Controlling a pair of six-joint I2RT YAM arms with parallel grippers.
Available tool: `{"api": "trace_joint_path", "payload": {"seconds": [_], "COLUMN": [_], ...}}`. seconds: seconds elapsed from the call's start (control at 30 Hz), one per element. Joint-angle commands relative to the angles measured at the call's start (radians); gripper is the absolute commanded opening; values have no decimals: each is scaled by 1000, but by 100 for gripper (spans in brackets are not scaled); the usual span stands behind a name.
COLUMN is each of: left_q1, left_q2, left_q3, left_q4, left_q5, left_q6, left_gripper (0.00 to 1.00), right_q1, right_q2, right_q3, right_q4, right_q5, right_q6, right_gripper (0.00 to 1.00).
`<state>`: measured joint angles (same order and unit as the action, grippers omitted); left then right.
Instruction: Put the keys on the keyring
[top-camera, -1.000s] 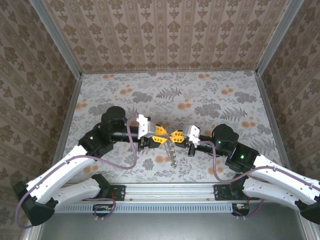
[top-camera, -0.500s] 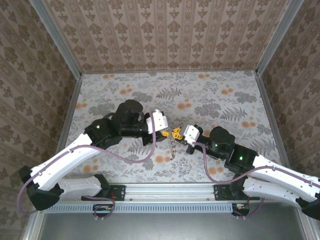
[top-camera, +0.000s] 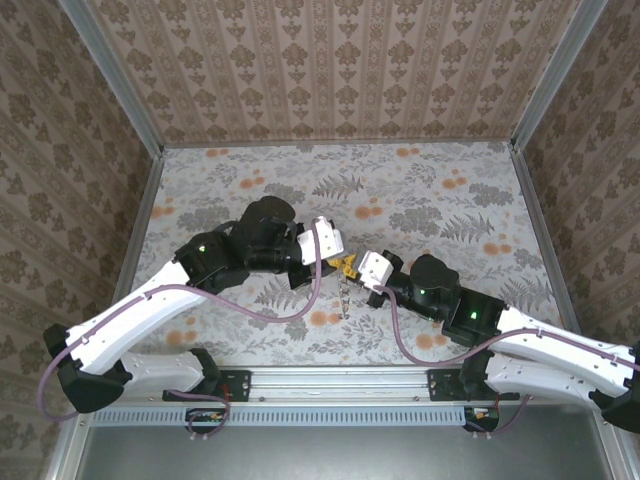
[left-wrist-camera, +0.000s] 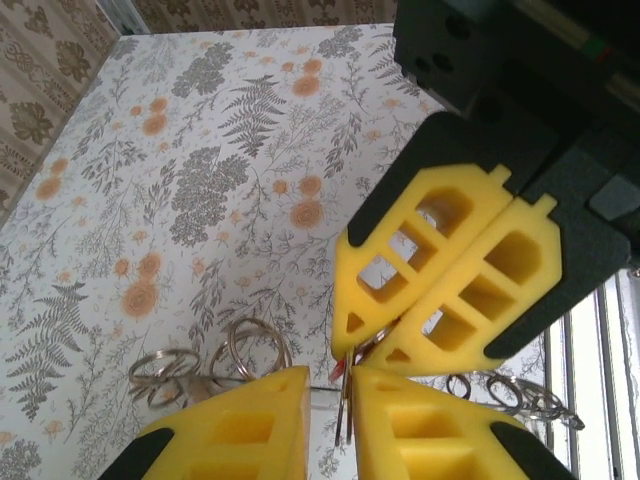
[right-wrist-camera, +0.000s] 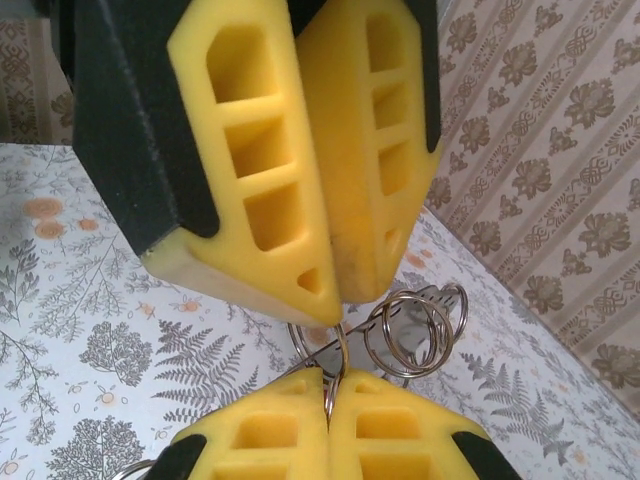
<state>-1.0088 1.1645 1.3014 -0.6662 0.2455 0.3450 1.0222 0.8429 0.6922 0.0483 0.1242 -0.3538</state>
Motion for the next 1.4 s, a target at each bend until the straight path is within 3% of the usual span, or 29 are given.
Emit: {"api": "trace_joint_path", "payload": {"seconds": [0.0,0.33,0.43,0.63,0.87,1.03,1.37], "left_q1": [-10,-10,-8,21,120,126,128], "left_q2": [10,48,42,-2,-107,-96,-108], "left_q3": [21,25,19,-30,-174,-190,-217], "left_q4": [-15,-32,-24,48,307,351,383], "left_q5": [-6,-12,1,126,316,330,333], "left_q6": [9,19,18,-4,-126,-135,-127], "left_gripper": [18,13,0,0,0,0,0], "right_q1": [12,14,13,14,15,15,15], "right_q2": [-3,-9,-10,-23,-67,-84,-99], "right_q3": [24,26,24,18,-37,-52,-60], "right_q4": [41,51,53,61,123,144,132], "right_q5": [25,15,12,20,57,39,73], "right_q6": [-23,-34,-36,-33,-25,-21,-10], "right_gripper": [0,0,0,0,4,13,18]}}
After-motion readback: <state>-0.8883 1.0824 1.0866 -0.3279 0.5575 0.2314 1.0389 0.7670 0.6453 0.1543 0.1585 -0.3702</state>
